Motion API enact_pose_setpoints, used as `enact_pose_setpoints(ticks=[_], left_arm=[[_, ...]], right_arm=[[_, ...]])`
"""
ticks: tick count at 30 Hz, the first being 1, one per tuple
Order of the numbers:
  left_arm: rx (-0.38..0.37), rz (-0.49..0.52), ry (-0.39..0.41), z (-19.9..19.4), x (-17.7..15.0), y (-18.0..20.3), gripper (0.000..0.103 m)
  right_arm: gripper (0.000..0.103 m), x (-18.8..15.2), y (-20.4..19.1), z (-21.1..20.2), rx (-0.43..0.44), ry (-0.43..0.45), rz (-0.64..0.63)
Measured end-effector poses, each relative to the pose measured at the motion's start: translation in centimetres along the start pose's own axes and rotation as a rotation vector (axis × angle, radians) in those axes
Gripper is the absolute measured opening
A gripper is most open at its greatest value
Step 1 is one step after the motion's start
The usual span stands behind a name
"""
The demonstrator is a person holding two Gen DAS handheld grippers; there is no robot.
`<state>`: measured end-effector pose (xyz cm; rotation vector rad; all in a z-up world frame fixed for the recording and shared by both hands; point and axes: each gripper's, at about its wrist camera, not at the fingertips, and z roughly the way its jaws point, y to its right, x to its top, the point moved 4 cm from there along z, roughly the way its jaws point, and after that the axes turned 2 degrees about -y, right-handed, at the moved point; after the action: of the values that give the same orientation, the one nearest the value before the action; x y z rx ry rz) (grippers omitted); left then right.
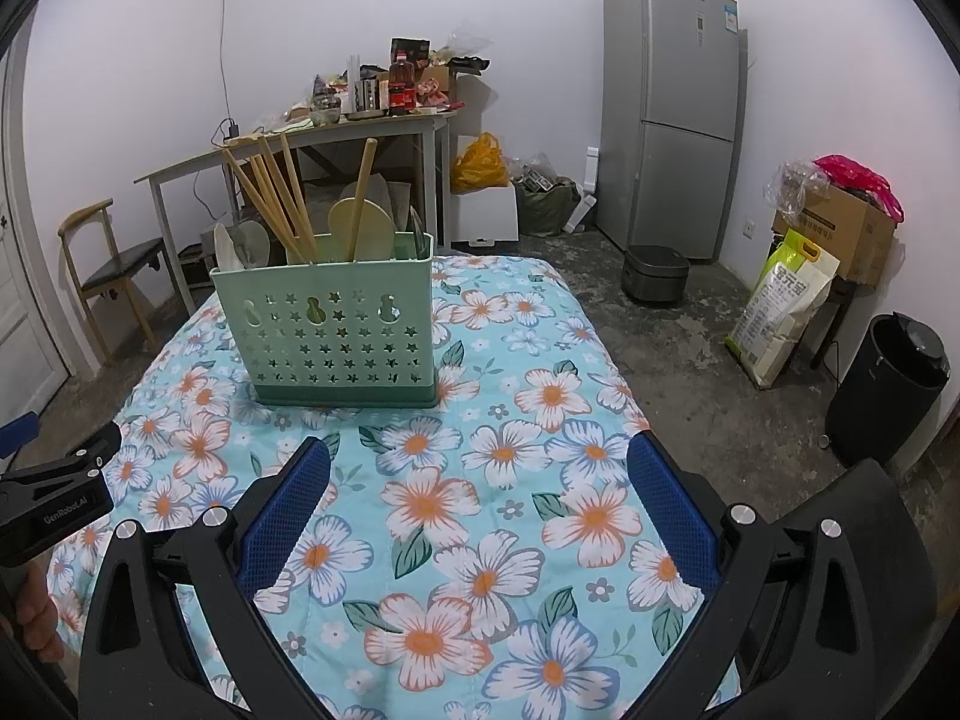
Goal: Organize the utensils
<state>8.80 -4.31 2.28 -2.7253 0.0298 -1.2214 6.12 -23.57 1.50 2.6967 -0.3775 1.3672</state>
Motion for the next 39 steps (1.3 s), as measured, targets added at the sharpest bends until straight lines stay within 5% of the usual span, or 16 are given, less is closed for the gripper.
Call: enact_pose_setpoints(ticks=[39], left_arm=[[-0.004,0.003,-0.011,0.32,-0.05,0.22,0.095]], right_arm=[[0.097,0.0,-0.07,0.02,0.002,-0.003,-0.001]])
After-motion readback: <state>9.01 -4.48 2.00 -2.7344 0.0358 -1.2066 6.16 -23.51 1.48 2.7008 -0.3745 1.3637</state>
